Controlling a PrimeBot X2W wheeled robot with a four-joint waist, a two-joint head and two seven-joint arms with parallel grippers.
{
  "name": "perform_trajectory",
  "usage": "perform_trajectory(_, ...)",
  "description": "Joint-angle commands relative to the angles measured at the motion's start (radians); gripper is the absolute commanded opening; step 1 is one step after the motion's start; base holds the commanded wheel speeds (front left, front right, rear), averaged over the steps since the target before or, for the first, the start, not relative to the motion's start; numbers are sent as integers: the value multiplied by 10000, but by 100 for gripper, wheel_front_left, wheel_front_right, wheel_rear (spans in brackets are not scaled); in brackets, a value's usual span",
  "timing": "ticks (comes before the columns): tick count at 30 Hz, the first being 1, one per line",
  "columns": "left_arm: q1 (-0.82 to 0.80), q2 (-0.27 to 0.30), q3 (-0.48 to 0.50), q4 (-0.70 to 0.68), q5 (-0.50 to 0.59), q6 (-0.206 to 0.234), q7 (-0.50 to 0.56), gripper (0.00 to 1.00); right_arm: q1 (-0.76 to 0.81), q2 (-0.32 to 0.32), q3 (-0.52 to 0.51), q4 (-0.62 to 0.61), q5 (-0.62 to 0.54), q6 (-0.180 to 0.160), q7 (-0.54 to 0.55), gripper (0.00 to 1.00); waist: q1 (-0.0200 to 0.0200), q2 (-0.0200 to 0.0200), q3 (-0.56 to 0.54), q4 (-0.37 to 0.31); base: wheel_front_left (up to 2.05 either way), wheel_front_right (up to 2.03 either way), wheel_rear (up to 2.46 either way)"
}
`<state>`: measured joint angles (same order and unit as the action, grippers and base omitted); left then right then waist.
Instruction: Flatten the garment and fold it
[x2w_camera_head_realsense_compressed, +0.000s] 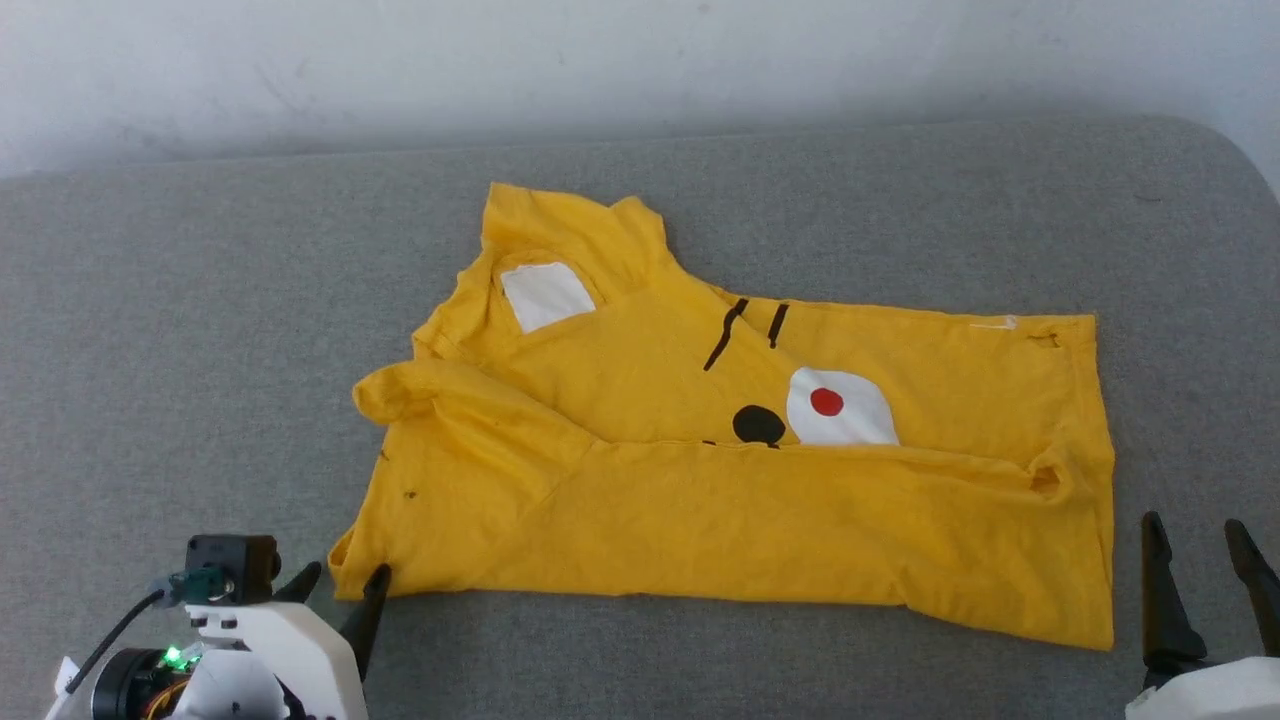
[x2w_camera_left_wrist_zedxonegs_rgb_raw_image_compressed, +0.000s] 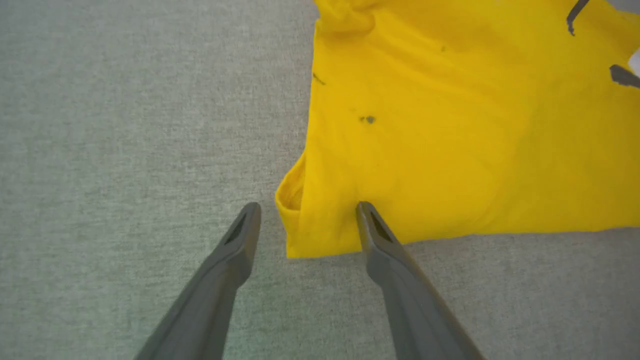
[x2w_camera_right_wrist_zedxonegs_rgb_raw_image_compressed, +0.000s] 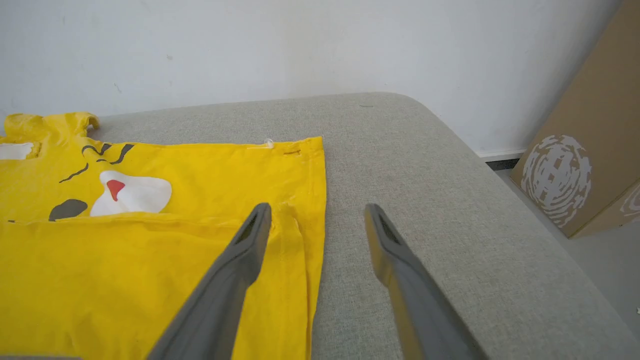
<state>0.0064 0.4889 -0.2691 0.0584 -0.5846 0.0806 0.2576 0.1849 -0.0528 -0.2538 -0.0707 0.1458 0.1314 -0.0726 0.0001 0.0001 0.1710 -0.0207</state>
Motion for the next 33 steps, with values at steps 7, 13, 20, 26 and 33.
perform_trajectory(7,-299,-57,-265,835,-950,-443,1291,49,-174,25,7,-100,-118,-7,150,100,-1,-1,297,-192,0,0,0)
perform_trajectory(13,-250,-233,-130,863,-1532,-673,1370,0,-289,26,181,-413,-474,-7,574,100,-1,-1,171,-173,0,0,0)
perform_trajectory(20,45,-290,163,324,-1526,-476,721,0,-198,26,184,-806,-132,-7,2720,100,-1,-1,172,-8,0,0,0)
perform_trajectory(26,-14,-229,116,-59,-1400,-426,656,0,385,26,144,-966,113,-7,4915,100,-1,-1,452,156,0,0,0)
perform_trajectory(33,-178,-172,89,-202,-1355,-403,674,0,432,26,176,-516,517,-7,5339,100,-1,-1,712,226,0,0,0)
